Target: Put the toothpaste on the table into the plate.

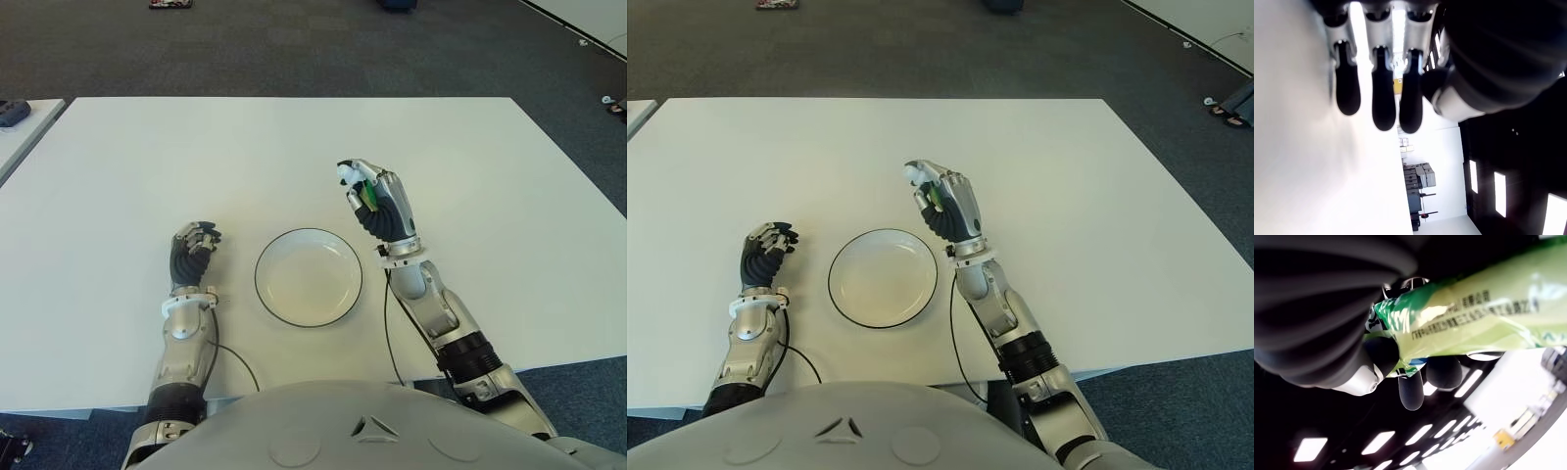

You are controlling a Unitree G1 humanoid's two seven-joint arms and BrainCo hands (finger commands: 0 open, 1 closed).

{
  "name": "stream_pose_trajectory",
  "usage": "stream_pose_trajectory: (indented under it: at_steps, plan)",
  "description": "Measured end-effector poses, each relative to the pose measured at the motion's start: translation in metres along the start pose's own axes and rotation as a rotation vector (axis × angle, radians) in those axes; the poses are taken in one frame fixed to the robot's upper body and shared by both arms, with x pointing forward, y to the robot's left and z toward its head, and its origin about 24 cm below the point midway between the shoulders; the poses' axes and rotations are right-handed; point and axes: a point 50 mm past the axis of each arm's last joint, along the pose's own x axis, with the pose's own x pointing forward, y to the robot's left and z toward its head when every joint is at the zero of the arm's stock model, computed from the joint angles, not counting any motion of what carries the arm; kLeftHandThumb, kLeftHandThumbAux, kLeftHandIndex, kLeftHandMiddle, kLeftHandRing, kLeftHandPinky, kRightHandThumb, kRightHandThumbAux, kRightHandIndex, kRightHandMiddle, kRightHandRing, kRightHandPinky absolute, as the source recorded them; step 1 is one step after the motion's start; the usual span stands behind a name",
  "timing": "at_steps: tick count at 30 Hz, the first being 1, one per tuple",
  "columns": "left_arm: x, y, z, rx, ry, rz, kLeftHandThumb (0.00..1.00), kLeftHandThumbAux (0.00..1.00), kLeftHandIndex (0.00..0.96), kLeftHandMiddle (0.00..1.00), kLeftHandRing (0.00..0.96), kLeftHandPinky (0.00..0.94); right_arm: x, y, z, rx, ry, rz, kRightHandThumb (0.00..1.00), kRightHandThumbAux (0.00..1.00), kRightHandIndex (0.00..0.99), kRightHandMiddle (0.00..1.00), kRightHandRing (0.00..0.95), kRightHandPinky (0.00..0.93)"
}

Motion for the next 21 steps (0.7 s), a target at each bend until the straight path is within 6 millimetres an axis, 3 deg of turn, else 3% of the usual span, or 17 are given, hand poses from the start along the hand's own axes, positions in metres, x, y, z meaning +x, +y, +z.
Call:
stream_pose_trajectory:
  at_steps: [21]
  plan:
    - [0.004, -0.001, 0.001, 0.036, -0.005, -0.013, 0.704, 0.721, 0.427, 0.506, 0.509, 0.498, -0.014, 0.03, 0.013, 0.065, -0.164, 0.453, 0.848, 0.676, 0.427, 0.598, 0.837, 0.841]
